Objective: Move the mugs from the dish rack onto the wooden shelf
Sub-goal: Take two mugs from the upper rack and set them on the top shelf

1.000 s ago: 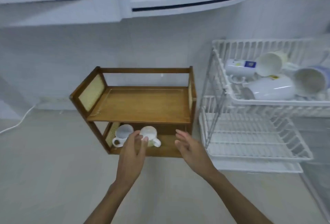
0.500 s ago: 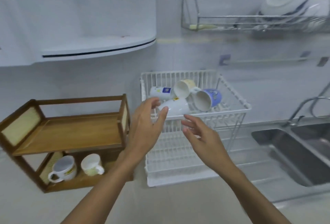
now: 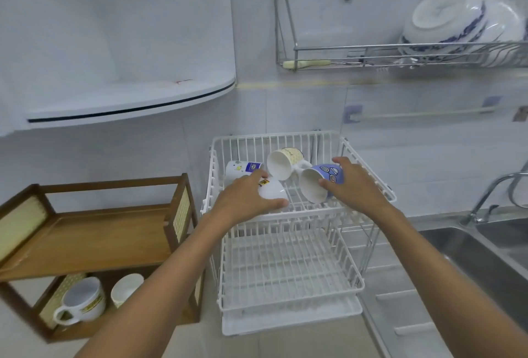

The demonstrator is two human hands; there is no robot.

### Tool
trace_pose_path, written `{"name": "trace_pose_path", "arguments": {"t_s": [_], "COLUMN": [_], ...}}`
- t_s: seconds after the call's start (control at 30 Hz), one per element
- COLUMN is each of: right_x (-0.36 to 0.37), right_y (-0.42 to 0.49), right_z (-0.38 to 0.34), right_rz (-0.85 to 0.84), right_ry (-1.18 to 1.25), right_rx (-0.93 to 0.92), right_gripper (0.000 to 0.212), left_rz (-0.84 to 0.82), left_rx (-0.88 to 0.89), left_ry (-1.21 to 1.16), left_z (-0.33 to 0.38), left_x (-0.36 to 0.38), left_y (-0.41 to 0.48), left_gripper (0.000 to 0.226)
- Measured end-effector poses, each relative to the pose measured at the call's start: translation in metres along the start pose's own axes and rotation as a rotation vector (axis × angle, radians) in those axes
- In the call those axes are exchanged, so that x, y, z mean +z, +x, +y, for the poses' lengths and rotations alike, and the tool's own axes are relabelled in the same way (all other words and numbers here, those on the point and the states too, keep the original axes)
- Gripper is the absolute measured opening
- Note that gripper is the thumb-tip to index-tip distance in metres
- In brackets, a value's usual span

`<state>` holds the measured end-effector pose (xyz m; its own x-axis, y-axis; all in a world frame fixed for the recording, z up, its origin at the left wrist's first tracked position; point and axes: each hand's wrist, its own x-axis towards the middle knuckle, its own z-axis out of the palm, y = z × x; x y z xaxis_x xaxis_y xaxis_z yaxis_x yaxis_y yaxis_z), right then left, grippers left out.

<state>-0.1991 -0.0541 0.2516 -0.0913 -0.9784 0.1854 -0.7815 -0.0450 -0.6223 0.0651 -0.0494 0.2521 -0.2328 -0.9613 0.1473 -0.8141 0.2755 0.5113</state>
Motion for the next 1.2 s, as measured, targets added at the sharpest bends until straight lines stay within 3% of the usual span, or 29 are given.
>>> {"name": "trace_pose_path", "arguments": {"t_s": [0.23,0.4,0.67,0.93,1.2], "right_x": [-0.007,-0.006,-0.003,-0.006,-0.006], "right_y": [0.024,0.026,0.022,0.005,-0.019], "right_z": [0.009,0.009,0.008,-0.004,-0.071], "right_rz": [-0.091,-0.068,0.066,0.151,0.107], "right_ry": [0.006,0.01,0.127,0.297,0.735], "right_rx": [-0.031,-0.041,-0.02,0.021,-0.005], "right_gripper": [0.059,0.061,0.05,0.046,0.046], "left_rz": [-0.094,-0.096,-0.155,0.092,0.444], "left_rx": [-0.077,-0.1,-0.073,-0.063,-0.027], "left_ry": [-0.04,-0.063,-0.132,-0.249,-0.613], "left_z": [-0.014,-0.014,-0.015,-0.015,-0.028], "left_x": [-0.002,-0.003,-0.006,-0.009,-0.054], "left_y": [0.017,0.02,0.016,0.006,-0.025], "left_gripper": [0.095,0.104,0.096,0.09,0.085]}}
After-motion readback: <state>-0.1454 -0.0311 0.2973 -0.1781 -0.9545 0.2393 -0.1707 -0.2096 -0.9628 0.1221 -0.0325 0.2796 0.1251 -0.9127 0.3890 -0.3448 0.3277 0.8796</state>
